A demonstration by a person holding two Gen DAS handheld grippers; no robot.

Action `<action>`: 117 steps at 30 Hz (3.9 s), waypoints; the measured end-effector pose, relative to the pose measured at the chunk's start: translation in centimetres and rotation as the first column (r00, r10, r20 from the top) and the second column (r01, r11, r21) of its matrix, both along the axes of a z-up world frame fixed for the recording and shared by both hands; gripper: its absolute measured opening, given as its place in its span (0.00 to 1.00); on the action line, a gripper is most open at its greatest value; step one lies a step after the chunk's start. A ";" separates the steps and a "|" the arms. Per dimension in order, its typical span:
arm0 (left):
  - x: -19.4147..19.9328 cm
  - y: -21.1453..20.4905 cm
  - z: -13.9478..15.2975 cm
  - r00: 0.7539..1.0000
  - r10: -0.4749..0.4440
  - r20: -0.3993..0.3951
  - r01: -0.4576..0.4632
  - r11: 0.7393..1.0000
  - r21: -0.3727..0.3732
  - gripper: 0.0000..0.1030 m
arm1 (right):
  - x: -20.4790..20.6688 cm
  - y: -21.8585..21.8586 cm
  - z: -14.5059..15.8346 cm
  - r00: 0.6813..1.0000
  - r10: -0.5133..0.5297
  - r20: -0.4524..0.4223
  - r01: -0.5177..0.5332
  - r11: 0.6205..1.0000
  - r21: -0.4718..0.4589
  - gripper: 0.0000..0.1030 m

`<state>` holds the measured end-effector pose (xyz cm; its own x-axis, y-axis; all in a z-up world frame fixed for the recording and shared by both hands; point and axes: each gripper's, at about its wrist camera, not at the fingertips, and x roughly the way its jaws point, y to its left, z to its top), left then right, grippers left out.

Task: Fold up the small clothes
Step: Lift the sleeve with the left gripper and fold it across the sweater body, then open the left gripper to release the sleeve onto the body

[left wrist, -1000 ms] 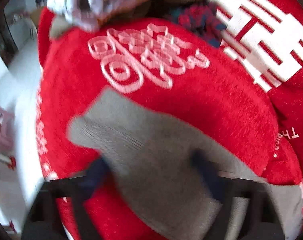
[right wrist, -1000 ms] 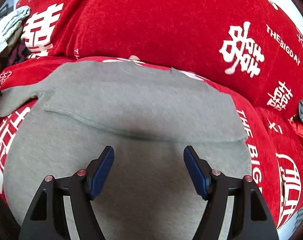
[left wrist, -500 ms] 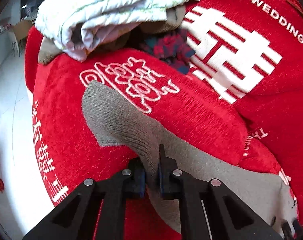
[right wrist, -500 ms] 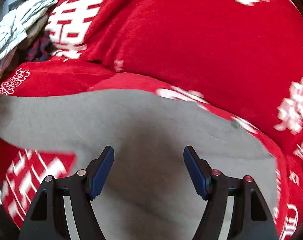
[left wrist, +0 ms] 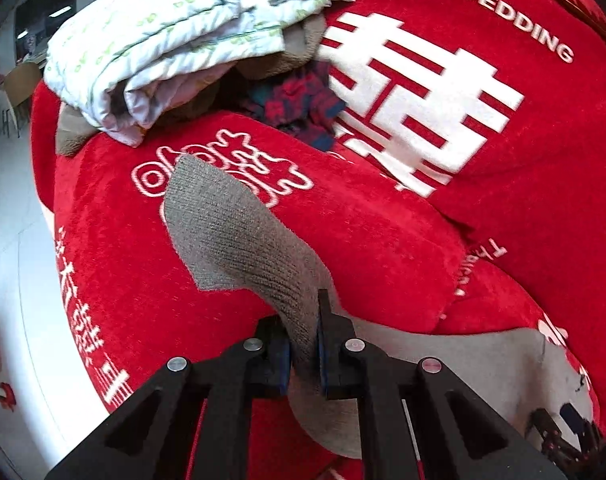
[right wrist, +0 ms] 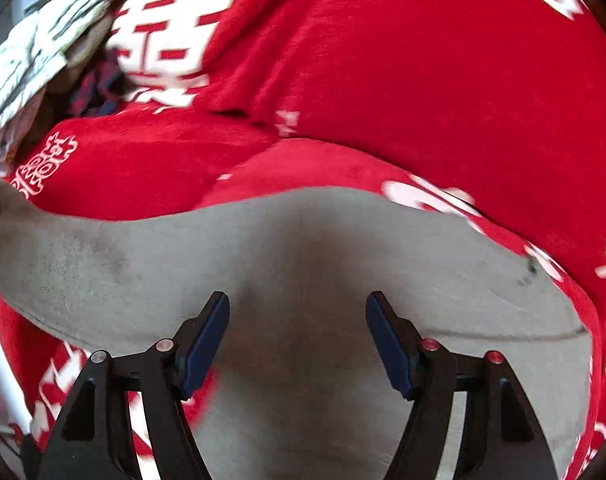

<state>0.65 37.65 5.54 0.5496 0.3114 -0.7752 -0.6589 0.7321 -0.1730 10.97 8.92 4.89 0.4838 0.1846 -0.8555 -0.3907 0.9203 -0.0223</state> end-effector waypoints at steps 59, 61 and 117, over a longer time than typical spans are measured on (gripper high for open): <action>9.8 -43.5 2.6 0.817 -0.542 -0.199 0.573 0.802 0.170 0.11 | -12.1 -26.4 -2.5 0.969 -0.224 0.105 0.215 0.972 0.097 0.74; 9.8 -44.7 2.7 0.805 -0.559 -0.201 0.591 0.786 0.180 0.11 | -12.1 -26.3 -2.5 0.969 -0.224 0.108 0.213 0.972 0.104 0.75; 10.1 -40.7 -2.9 0.632 -0.766 -0.118 0.761 0.642 -0.092 0.94 | -8.0 -31.5 0.0 0.932 -0.353 0.082 0.315 0.902 0.295 0.78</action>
<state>10.75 -3.09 2.67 0.4714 -0.1966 -0.8597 0.1158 0.9802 -0.1607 2.93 -22.54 4.87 0.6617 0.2090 -0.7200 -0.0702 0.9734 0.2181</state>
